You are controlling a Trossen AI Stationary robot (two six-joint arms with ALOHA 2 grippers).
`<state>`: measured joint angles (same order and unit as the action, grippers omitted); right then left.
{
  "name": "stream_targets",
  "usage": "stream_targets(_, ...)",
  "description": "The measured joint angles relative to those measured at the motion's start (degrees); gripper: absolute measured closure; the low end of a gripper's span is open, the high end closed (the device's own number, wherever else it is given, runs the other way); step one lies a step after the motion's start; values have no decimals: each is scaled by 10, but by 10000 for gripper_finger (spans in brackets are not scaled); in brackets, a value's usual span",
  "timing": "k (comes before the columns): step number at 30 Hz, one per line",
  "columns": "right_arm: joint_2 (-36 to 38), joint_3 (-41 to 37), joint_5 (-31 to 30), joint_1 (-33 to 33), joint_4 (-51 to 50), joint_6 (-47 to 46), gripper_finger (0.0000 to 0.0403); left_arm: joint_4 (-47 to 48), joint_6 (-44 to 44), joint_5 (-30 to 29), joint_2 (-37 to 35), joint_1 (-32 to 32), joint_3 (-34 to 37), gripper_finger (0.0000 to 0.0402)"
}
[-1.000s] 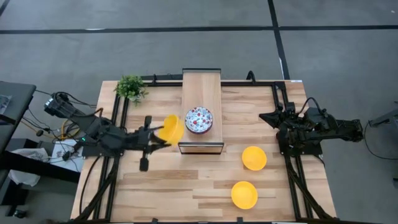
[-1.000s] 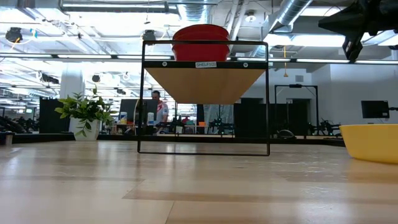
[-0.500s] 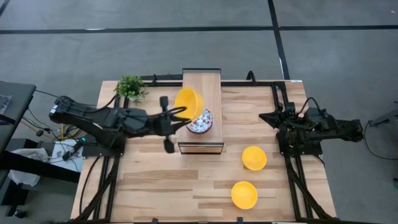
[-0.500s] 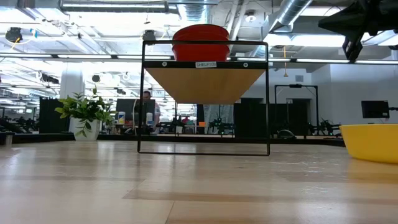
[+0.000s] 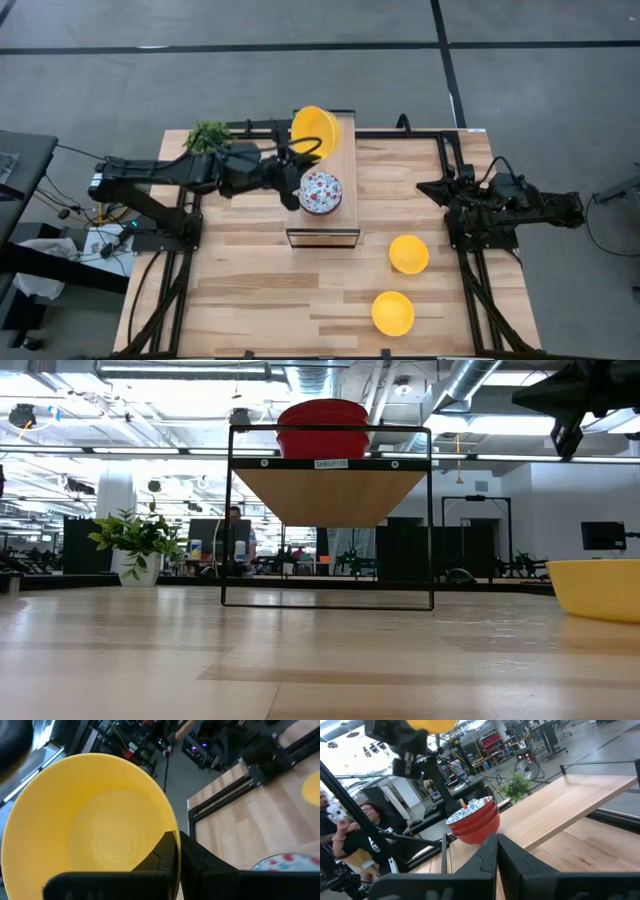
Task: Pick & Place Mini bowls
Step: Put the bottom left yellow bowl on the shelf
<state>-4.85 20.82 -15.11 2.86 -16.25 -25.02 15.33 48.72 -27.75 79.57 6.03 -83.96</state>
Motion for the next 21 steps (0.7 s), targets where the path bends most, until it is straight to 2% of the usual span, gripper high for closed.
stream_targets(6, 0, 0, 0, 0, 0, 0, 403, 1, 54, 86, 0, -73, 0, 397)
stream_targets(16, 0, 0, 0, 0, 0, 0, 403, 1, 56, 231, 8, -186, -1, 396)
stream_targets(21, 0, 0, 0, 0, 0, 0, 403, 5, 73, 254, 46, -206, -9, 396)
